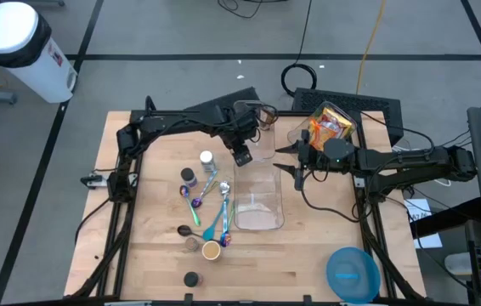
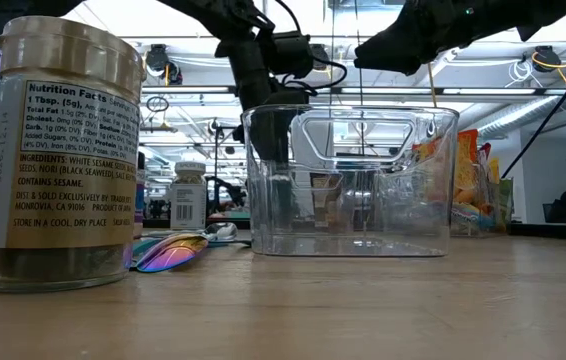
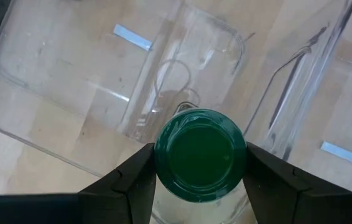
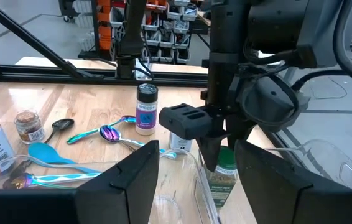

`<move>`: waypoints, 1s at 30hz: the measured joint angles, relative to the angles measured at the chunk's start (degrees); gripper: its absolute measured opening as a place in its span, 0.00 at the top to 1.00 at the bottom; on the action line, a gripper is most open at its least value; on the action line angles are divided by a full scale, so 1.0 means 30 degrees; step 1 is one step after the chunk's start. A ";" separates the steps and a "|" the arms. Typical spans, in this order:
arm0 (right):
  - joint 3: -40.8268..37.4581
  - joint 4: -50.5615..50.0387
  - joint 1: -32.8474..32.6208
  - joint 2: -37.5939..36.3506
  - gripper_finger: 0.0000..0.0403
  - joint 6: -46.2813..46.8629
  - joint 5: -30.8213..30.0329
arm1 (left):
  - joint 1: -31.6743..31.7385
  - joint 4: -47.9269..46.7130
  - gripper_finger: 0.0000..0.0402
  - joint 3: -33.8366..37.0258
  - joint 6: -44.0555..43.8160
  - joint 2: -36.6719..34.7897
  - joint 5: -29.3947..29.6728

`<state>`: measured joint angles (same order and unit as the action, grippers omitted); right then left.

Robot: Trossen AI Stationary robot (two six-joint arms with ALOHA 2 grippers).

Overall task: Pick & Place Food Item
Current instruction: Put the green spice bottle into the top left transparent bin, then put the purple spice bottle into the top left transparent bin

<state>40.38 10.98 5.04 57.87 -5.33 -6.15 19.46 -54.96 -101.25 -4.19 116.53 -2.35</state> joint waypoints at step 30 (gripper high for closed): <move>0.0007 -0.1043 -0.0058 -0.0007 0.50 0.0048 0.0034 | -0.0172 -0.0319 0.20 0.1242 0.1342 -0.7602 -0.0015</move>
<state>40.40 7.86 4.86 57.84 -5.19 -6.05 18.95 -55.92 -97.53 -0.16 93.72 -2.39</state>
